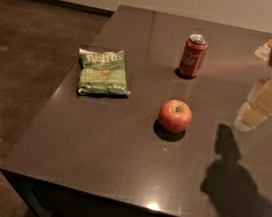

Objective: Move coke can near green jalapeno chip bag

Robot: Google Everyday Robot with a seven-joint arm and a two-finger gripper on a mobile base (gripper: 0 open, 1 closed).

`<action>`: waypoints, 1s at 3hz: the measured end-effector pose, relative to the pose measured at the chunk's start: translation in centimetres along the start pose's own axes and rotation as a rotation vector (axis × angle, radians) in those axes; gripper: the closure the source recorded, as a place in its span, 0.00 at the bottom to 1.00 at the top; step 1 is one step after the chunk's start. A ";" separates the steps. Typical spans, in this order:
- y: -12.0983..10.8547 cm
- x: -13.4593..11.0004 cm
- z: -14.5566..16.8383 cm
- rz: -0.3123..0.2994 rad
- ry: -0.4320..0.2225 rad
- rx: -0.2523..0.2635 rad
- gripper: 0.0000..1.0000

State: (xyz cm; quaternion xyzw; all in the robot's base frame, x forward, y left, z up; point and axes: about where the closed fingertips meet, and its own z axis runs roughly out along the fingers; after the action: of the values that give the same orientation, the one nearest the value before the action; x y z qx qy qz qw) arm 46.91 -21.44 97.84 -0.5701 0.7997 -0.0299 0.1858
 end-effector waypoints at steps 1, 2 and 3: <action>-4.6 -1.3 2.0 0.116 -0.063 0.044 0.00; -8.6 -2.6 4.2 0.208 -0.137 0.065 0.00; -12.0 -3.7 6.2 0.298 -0.221 0.078 0.00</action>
Offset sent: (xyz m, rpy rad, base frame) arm 0.1591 -0.0025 -0.0181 0.2906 -0.1074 -0.2670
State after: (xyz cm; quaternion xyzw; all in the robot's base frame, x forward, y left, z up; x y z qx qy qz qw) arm 60.85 -21.18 96.15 -0.4376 0.8483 0.0296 0.2966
